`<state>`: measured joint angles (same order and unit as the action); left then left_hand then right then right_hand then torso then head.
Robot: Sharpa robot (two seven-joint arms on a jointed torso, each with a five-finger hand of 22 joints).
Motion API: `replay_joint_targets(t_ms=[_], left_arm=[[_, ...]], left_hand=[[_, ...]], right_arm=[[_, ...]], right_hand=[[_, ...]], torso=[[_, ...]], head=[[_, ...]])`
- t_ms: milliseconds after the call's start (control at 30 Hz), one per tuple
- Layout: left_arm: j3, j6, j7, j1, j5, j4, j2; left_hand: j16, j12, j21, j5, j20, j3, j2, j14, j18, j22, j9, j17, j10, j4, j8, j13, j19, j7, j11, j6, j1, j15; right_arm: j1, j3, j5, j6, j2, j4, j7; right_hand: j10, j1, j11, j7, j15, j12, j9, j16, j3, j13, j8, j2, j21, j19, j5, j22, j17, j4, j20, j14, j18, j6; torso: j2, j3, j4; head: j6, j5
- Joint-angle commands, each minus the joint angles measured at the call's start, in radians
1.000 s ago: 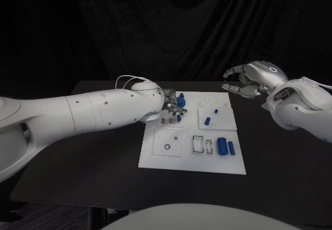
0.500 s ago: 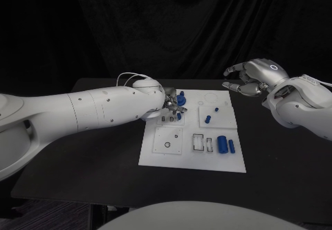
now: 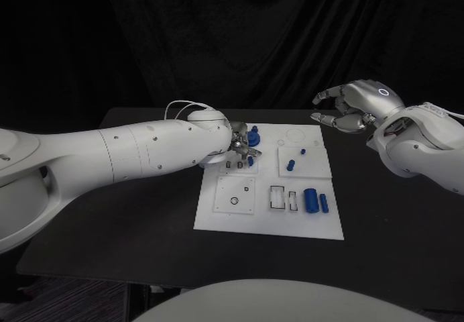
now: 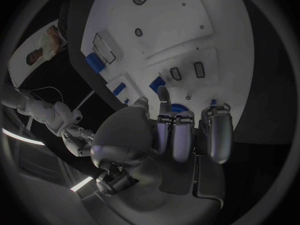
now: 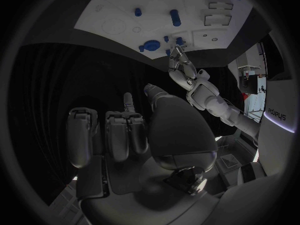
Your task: Assemble the parts on the task board
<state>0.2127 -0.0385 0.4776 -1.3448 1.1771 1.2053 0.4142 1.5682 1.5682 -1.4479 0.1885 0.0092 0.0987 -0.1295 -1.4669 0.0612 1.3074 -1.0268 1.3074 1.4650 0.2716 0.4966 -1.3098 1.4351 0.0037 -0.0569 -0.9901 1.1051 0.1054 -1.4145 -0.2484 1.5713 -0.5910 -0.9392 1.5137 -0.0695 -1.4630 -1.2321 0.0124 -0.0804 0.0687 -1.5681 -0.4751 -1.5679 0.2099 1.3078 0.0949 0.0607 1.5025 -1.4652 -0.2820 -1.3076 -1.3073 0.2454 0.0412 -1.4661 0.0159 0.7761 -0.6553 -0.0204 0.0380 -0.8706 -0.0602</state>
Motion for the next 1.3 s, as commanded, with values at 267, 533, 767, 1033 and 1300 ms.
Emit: replay_joint_targets(t_ms=[267,533,767,1033,1300], left_arm=[[-0.001,-0.029,-0.017,0.010,0.001,-0.008,-0.008],[-0.001,-0.028,-0.017,0.014,0.001,-0.016,-0.011],[-0.001,-0.029,-0.019,0.015,0.001,-0.022,-0.013],[-0.001,-0.032,-0.023,0.016,0.001,-0.028,-0.016],[-0.001,-0.035,-0.032,0.017,0.001,-0.034,-0.019]], left_hand=[[0.003,0.003,0.004,0.007,-0.003,-0.004,0.001,-0.104,-0.003,0.033,-0.002,0.263,0.106,-0.001,-0.002,-0.261,0.000,0.000,-0.005,-0.007,0.013,0.003],[0.003,0.003,0.004,0.007,-0.003,-0.004,0.001,-0.104,-0.003,0.033,-0.002,0.263,0.106,-0.001,-0.002,-0.261,0.000,0.000,-0.005,-0.007,0.013,0.003],[0.003,0.003,0.009,0.025,-0.004,-0.009,-0.001,-0.104,-0.002,0.027,-0.008,0.263,0.106,-0.002,-0.012,-0.261,-0.004,0.002,-0.005,-0.003,0.019,0.002],[0.003,0.003,0.015,0.063,-0.002,-0.018,0.000,-0.104,-0.001,0.022,-0.016,0.263,0.106,-0.003,-0.035,-0.261,-0.008,0.005,-0.003,0.002,0.029,0.001],[0.003,0.003,0.019,0.076,-0.001,-0.023,0.003,-0.104,0.000,0.019,-0.018,0.263,0.106,-0.004,-0.048,-0.261,-0.010,0.007,-0.001,0.006,0.034,0.000]], right_arm=[[0.002,0.001,0.002,0.003,0.000,-0.005,0.010],[0.002,0.001,0.002,0.006,0.001,-0.006,0.018],[0.002,0.001,0.002,0.007,0.001,-0.007,0.018],[0.002,0.001,0.002,0.008,0.001,-0.008,0.015],[0.002,0.001,0.002,0.009,0.001,-0.008,0.011]], right_hand=[[-0.108,-0.031,-0.004,0.001,-0.004,-0.003,0.015,-0.003,0.026,0.263,-0.004,-0.002,0.003,-0.067,-0.005,-0.240,-0.263,-0.011,0.007,-0.105,0.002,0.012],[-0.108,-0.025,-0.004,0.001,-0.004,-0.003,0.024,-0.003,0.037,0.263,-0.013,0.001,0.002,-0.066,-0.005,-0.239,-0.263,-0.010,0.007,-0.105,0.002,0.007],[-0.108,0.064,-0.001,0.004,0.001,-0.003,0.083,-0.003,0.619,0.263,-0.025,0.203,0.000,-0.065,-0.007,-0.239,-0.263,-0.041,0.003,-0.105,0.003,0.019],[-0.108,0.104,-0.001,0.001,0.000,-0.003,0.088,-0.003,0.656,0.263,-0.025,0.203,-0.002,-0.063,-0.004,-0.238,-0.263,-0.079,0.003,-0.105,0.003,0.016],[-0.108,0.110,-0.001,0.001,0.000,-0.003,0.089,-0.003,0.662,0.263,-0.025,0.203,-0.004,-0.062,-0.004,-0.237,-0.263,-0.087,0.003,-0.105,0.004,0.014]], torso=[[0.000,-0.0008,-0.0012],[0.000,-0.0001,0.0018],[-0.001,0.0002,0.0012],[0.000,-0.0009,0.0011],[0.000,0.0000,0.0011]], head=[[-0.002,0.001],[-0.002,0.003],[-0.002,0.002],[-0.002,0.001],[-0.002,0.003]])
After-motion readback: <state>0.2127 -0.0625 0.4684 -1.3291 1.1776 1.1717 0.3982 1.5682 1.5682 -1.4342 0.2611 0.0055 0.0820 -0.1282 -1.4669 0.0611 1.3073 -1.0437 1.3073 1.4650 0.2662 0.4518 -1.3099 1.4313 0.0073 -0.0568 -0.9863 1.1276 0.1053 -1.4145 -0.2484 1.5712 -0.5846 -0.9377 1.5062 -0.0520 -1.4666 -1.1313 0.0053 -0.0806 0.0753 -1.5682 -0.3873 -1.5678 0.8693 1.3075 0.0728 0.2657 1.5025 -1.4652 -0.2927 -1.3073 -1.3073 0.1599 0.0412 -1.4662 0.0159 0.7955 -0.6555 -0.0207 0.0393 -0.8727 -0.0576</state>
